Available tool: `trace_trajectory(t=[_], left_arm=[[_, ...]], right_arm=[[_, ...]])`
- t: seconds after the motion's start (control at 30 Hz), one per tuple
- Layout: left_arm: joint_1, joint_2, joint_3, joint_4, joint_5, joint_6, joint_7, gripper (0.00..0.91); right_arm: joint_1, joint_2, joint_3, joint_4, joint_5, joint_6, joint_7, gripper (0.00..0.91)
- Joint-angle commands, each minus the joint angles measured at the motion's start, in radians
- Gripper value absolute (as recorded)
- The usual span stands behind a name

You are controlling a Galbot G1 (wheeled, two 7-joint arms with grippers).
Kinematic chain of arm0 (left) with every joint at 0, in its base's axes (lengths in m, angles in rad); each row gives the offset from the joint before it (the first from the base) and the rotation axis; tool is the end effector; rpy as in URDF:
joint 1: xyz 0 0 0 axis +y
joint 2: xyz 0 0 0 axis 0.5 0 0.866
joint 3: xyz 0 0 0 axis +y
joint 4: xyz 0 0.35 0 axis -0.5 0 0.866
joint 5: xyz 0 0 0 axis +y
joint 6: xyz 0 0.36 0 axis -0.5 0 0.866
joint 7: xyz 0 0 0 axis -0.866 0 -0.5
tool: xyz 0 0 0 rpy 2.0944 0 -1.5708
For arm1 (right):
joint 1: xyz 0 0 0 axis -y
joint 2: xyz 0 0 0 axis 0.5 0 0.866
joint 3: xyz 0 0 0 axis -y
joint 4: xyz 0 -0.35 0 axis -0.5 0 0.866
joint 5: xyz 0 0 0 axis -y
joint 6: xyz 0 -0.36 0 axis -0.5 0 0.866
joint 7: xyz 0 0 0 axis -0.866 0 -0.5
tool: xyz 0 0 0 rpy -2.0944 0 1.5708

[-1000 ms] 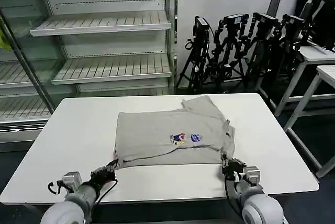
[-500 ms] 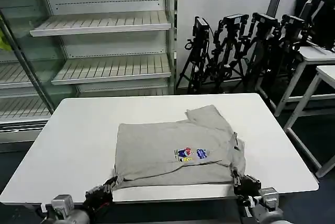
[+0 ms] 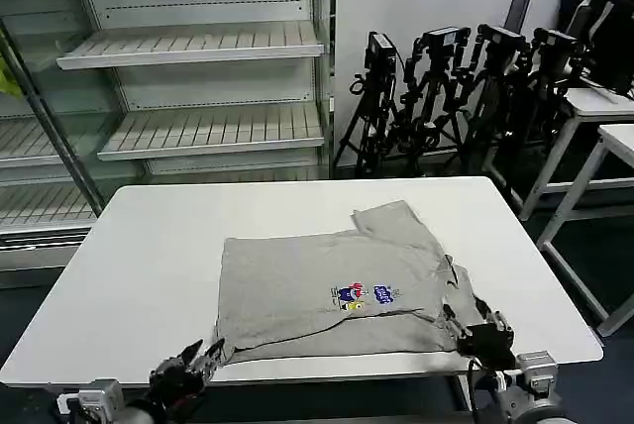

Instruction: Fold and organize the clothes.

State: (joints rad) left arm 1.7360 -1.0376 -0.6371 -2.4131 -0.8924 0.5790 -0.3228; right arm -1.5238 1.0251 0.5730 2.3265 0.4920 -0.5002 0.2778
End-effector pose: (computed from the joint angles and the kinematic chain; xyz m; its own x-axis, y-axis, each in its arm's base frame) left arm 0.1481 0.0647 -0.1948 -0.8357 0.1894 0.5154 0.0681 0.9671 -0.2450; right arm 0.1952 -0.0646 -0.1924 -0.9614 -0.0361 0.2727 -0.0663 0.9925 -0.1025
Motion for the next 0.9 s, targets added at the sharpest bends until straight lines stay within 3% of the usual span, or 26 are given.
trace_trajectory(t=[0.03, 0.27, 0.43, 0.63, 0.9], left_arm=[[-0.253, 0.091, 0.006, 0.097, -0.108, -0.001, -0.010, 0.907], [-0.622, 0.085, 0.202, 0.295, -0.147, 0.001, -0.055, 0.907], [-0.836, 0.062, 0.359, 0.452, -0.131, 0.001, -0.076, 0.907], [-0.985, 0.031, 0.484, 0.630, -0.047, 0.001, -0.094, 0.907], [-1.075, -0.009, 0.552, 0.802, 0.006, 0.002, -0.118, 0.907]], right_arm=[[0.273, -0.009, -0.056, -0.132, 0.024, 0.012, 0.027, 0.907], [0.620, 0.030, -0.231, -0.424, 0.034, -0.076, 0.042, 0.907], [0.802, 0.053, -0.314, -0.623, 0.077, -0.077, 0.047, 0.907], [0.953, 0.100, -0.384, -0.825, 0.065, -0.078, 0.035, 0.907], [1.078, 0.176, -0.458, -1.021, 0.001, -0.078, 0.018, 0.907]])
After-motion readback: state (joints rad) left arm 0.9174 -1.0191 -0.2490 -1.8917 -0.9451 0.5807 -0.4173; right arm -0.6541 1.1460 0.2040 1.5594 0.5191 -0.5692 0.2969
